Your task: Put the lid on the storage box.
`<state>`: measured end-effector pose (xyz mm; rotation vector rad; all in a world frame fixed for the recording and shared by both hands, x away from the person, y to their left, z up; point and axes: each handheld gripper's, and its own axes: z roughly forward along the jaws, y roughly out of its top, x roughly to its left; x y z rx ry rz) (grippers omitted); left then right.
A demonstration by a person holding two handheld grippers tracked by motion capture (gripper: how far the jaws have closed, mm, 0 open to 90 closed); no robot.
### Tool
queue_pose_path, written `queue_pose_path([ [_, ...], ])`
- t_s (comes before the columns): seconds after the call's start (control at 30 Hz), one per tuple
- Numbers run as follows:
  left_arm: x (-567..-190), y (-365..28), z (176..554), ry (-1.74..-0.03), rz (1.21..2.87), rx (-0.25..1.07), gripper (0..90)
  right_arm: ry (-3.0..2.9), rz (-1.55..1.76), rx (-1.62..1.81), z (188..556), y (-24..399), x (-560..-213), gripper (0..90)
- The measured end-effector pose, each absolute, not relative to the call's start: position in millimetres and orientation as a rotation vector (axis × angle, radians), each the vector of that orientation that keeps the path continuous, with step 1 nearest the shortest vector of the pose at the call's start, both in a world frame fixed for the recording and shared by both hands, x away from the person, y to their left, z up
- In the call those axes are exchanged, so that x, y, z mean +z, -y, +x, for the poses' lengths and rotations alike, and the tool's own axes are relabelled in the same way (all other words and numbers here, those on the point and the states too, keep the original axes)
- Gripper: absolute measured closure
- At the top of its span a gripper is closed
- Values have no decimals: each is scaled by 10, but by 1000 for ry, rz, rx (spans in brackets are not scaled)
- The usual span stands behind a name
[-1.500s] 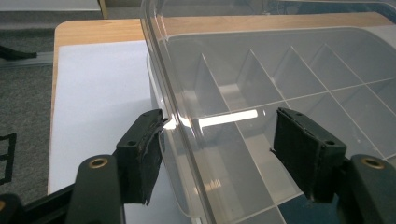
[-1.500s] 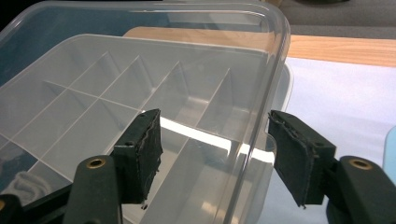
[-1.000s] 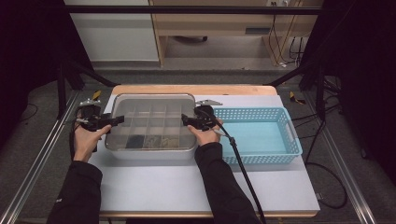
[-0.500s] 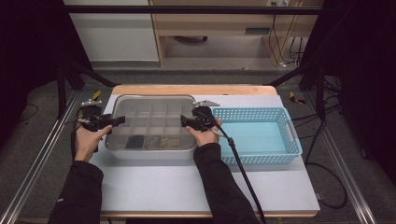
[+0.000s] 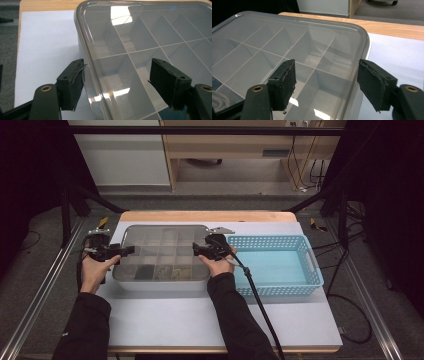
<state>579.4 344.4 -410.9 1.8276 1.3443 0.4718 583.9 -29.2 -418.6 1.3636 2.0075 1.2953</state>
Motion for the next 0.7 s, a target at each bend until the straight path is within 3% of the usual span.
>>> queue_pose_path([
  [0.7, -3813, -3435, 5477, -1273, 1788, 532, 271, -1961, 1359, 1398, 5688, 526, -3956, 270],
])
